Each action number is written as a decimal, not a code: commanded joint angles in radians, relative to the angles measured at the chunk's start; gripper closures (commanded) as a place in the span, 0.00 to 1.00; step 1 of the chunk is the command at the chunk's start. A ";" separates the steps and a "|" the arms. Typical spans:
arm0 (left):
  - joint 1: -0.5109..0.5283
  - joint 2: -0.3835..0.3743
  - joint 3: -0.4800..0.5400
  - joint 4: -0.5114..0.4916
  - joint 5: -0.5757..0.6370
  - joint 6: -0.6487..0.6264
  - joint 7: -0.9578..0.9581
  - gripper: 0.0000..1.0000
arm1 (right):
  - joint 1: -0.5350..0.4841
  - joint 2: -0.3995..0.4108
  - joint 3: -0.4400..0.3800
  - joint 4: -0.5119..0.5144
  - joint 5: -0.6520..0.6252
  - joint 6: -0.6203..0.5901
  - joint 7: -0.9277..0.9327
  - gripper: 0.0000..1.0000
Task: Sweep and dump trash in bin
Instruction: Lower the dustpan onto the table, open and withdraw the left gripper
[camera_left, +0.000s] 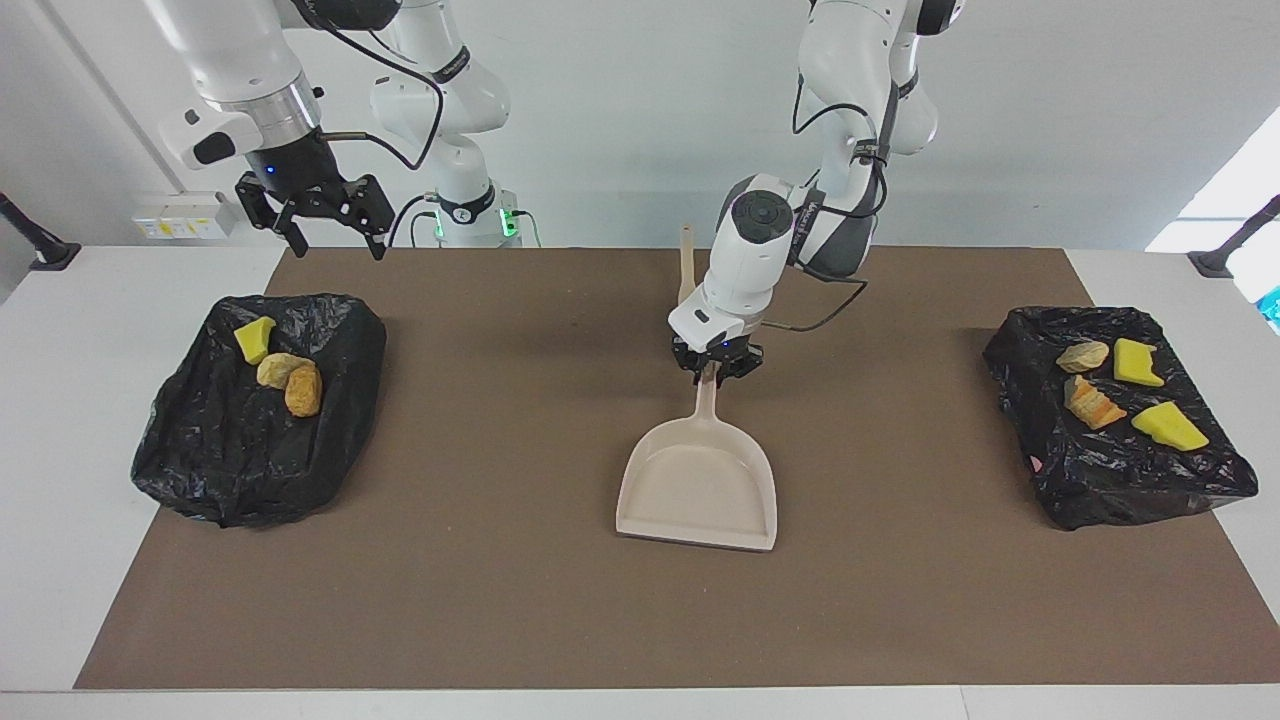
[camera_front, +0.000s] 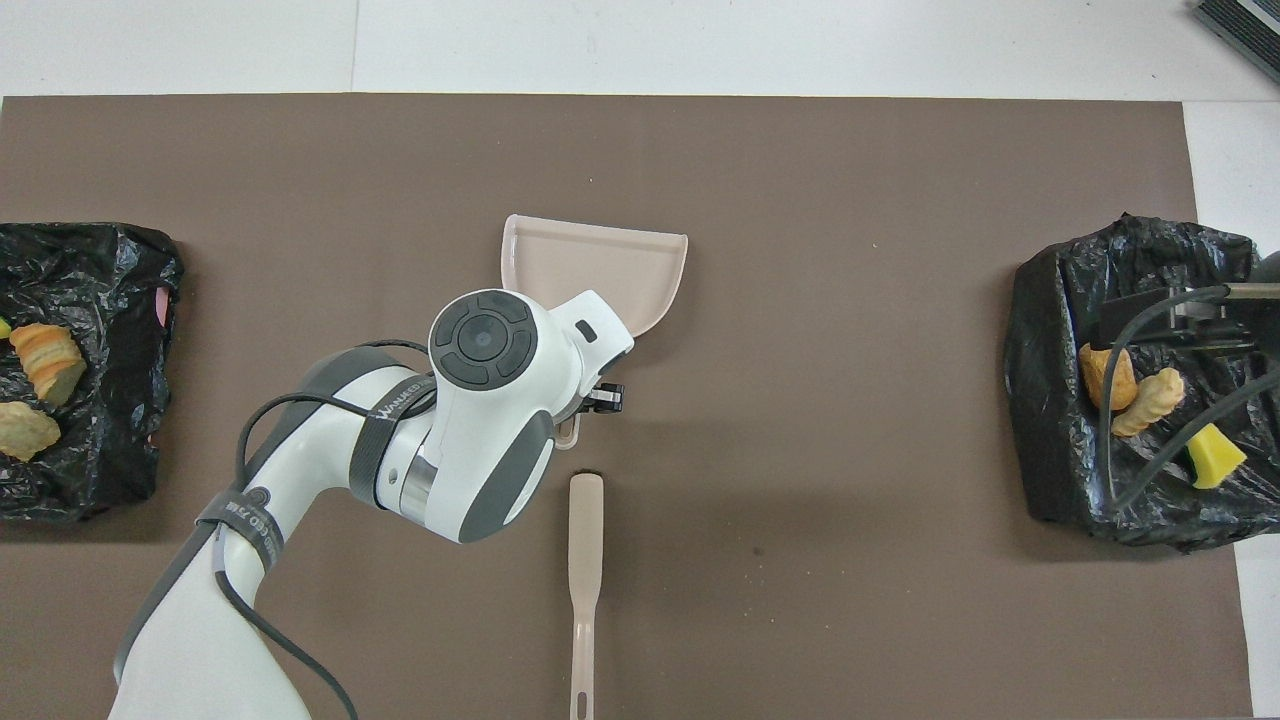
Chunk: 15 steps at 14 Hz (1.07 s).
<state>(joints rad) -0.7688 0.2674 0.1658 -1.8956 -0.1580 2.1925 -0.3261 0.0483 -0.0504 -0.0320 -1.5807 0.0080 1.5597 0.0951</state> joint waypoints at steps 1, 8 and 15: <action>-0.026 -0.016 0.017 -0.036 -0.015 0.039 -0.016 0.86 | -0.013 -0.008 0.009 -0.015 0.010 0.014 0.009 0.00; -0.023 -0.017 0.017 -0.031 -0.015 0.007 -0.033 0.00 | -0.013 -0.008 0.009 -0.015 0.010 0.014 0.009 0.00; 0.135 -0.086 0.034 0.018 -0.002 -0.174 0.057 0.00 | -0.013 -0.008 0.009 -0.015 0.010 0.014 0.009 0.00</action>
<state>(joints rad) -0.6977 0.2233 0.2040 -1.8792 -0.1588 2.0680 -0.3227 0.0482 -0.0504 -0.0320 -1.5807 0.0080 1.5597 0.0951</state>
